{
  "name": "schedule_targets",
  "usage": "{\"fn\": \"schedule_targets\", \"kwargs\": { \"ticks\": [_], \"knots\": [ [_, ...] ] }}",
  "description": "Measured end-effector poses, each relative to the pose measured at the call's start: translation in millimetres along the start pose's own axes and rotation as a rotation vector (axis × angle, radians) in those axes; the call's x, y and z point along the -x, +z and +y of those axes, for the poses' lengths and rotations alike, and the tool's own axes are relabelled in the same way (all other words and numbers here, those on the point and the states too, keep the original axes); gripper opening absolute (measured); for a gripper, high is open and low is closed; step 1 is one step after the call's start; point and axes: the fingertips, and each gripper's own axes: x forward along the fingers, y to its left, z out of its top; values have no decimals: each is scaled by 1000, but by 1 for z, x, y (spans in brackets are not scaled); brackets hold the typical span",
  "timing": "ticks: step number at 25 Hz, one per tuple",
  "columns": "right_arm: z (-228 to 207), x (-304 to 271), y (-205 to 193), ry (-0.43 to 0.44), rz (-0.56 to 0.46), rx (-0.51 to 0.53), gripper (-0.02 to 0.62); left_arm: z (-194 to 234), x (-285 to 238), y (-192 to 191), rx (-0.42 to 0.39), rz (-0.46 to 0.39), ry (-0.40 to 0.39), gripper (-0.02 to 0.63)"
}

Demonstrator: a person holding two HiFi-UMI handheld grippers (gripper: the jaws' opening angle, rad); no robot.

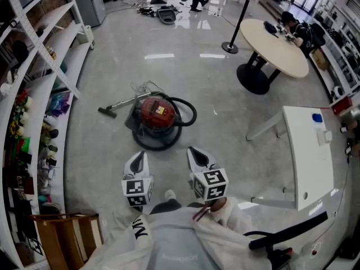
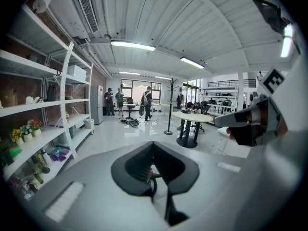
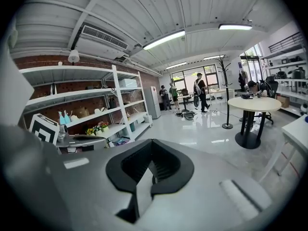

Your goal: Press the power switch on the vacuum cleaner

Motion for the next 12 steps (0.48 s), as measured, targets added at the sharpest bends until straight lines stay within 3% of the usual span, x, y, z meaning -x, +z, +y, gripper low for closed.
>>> {"fn": "schedule_targets", "kwargs": {
  "ticks": [12],
  "knots": [
    [-7,-13,12,-35,-2,6,0,21,-17,11,38,-16,-1,0]
  ]
}}
